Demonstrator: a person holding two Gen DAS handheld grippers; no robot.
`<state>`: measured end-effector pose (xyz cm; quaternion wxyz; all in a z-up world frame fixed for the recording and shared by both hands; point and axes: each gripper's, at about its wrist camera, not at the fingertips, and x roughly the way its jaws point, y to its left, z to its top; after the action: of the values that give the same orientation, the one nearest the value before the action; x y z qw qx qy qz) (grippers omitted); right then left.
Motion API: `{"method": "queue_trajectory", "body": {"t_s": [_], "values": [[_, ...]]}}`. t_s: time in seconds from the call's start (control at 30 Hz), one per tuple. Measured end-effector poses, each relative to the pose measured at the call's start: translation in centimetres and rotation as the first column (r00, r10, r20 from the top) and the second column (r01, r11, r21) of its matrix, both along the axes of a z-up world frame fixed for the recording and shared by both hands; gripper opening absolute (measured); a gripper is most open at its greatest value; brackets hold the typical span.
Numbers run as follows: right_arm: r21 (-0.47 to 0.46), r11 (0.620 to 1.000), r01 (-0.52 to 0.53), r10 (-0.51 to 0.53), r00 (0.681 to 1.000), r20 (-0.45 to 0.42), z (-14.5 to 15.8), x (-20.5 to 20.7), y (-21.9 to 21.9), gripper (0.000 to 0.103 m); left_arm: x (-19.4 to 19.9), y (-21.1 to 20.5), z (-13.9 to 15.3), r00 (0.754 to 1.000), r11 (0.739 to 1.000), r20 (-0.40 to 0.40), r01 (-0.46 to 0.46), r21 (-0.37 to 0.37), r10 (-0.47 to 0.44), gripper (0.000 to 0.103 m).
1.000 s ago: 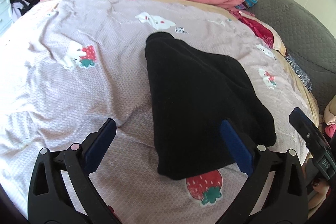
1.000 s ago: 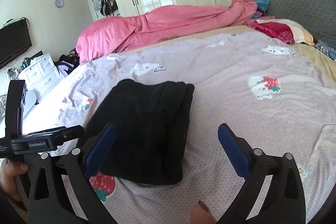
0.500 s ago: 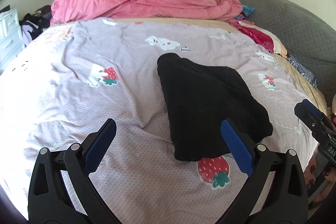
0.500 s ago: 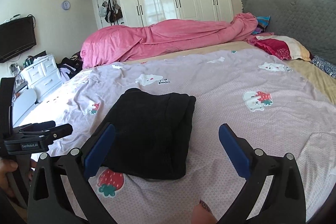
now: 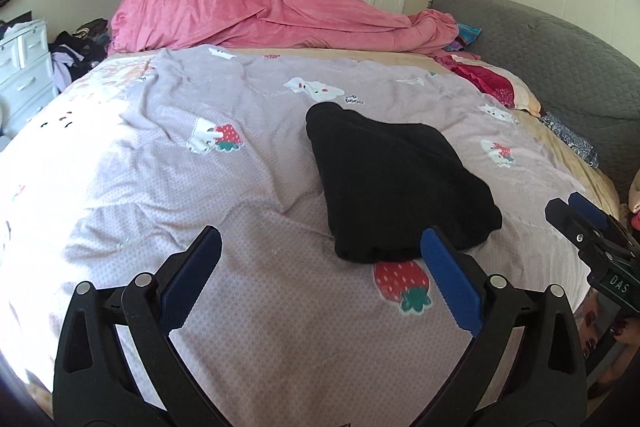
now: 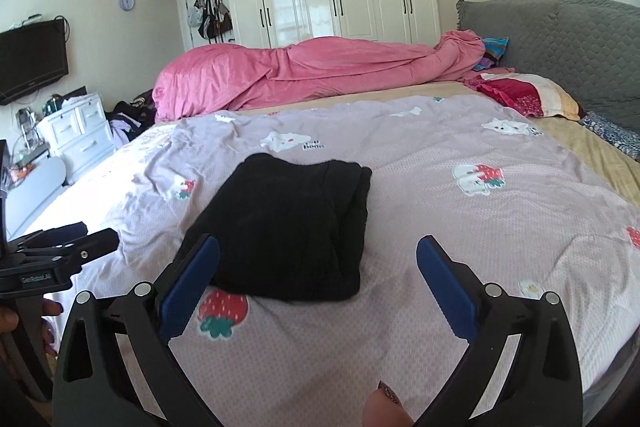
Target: Fold small clothes
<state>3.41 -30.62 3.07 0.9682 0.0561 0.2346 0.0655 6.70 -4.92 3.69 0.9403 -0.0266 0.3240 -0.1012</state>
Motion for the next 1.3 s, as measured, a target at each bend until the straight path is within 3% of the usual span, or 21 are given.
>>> {"method": "queue_trajectory", "body": {"t_s": [0.47,1.3], "values": [[-0.021,0.998,0.067,-0.069,0.980,-0.189,-5.1,0.1,1.0,0.098,-0.6,2.2,-4.4,0.992,0.999,-0.122,-0.043,-0.031,0.039,0.094],[-0.024,0.998,0.054,-0.058,0.979,-0.194,-5.2,-0.2,1.8,0.098,-0.8,2.5,-4.6,0.987,0.996,-0.137,-0.084,0.011,0.085,0.094]]}}
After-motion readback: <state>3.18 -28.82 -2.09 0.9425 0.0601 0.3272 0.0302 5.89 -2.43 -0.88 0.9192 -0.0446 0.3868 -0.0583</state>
